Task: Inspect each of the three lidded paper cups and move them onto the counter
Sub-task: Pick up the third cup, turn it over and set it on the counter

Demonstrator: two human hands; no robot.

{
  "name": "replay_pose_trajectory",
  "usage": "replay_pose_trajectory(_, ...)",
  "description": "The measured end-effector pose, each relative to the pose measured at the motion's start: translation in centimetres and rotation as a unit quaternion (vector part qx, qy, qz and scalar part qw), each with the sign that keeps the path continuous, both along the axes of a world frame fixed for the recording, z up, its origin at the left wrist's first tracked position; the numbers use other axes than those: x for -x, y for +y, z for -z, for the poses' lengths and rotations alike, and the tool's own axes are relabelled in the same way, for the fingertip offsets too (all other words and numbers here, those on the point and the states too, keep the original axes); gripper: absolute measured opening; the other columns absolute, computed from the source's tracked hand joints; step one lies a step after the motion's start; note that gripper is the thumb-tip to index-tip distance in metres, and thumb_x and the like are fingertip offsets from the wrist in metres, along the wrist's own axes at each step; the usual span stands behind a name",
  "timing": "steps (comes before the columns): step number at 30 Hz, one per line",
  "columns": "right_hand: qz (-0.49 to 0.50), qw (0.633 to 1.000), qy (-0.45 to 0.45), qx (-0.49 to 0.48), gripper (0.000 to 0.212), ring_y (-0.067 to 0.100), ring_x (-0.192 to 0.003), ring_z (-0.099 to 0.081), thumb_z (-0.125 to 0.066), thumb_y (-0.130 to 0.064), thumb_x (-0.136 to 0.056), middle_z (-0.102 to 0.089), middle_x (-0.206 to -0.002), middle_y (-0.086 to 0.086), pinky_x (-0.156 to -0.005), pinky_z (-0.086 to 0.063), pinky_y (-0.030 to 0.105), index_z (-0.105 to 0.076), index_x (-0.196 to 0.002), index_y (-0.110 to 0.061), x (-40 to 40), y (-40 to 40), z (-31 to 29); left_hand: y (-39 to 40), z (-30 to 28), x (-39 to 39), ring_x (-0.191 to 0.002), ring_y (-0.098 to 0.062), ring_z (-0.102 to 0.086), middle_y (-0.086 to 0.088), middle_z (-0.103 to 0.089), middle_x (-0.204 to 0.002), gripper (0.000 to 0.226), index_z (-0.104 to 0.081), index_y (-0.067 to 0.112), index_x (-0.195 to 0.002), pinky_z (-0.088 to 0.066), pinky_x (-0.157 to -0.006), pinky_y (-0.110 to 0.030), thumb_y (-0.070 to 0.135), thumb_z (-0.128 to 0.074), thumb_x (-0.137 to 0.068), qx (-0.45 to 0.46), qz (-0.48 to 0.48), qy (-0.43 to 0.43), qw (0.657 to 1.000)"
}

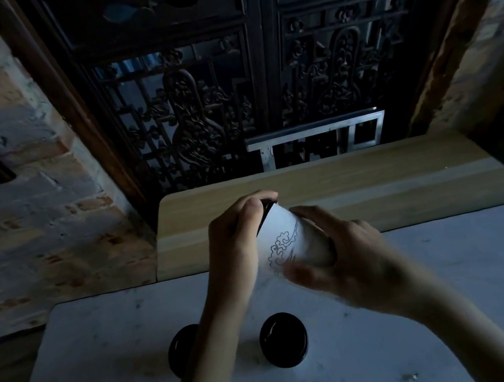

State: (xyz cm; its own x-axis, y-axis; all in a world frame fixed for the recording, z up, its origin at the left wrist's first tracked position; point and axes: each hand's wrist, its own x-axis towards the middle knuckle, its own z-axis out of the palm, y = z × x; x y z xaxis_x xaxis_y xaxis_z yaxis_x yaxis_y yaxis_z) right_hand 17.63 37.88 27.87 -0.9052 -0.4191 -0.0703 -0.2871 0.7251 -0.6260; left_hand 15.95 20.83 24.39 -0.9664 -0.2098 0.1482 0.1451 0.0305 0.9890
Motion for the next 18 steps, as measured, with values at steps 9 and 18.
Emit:
replay_pose_trajectory(9, 0.031, 0.997, 0.070, -0.019, 0.079, 0.011, -0.078, -0.067, -0.070, -0.071, -0.071, -0.068, -0.101, -0.016, -0.069, -0.056, 0.036, -0.039, -0.140, -0.044, 0.0, 0.8, 0.9, 0.1, 0.0, 0.4, -0.119, -0.012, -0.071, 0.008, -0.080, -0.120, 0.044, -0.079, 0.036, -0.112, -0.053, -0.109, -0.044, 0.058, -0.049, -0.088, -0.006, 0.059, -0.023, 0.998)
replay_pose_trajectory(18, 0.047, 0.944, -0.163, 0.285, 0.058, 0.024, -0.089, -0.079, -0.078, -0.051, -0.080, -0.080, -0.101, 0.007, -0.074, -0.062, 0.041, -0.066, -0.128, -0.022, 0.8, 0.7, 1.4, 0.3, -0.3, 0.5, -0.108, -0.018, -0.077, -0.003, -0.083, -0.110, 0.045, -0.083, 0.023, -0.105, -0.057, -0.096, -0.038, 0.053, -0.062, -0.079, -0.112, 0.034, -0.049, 0.992)
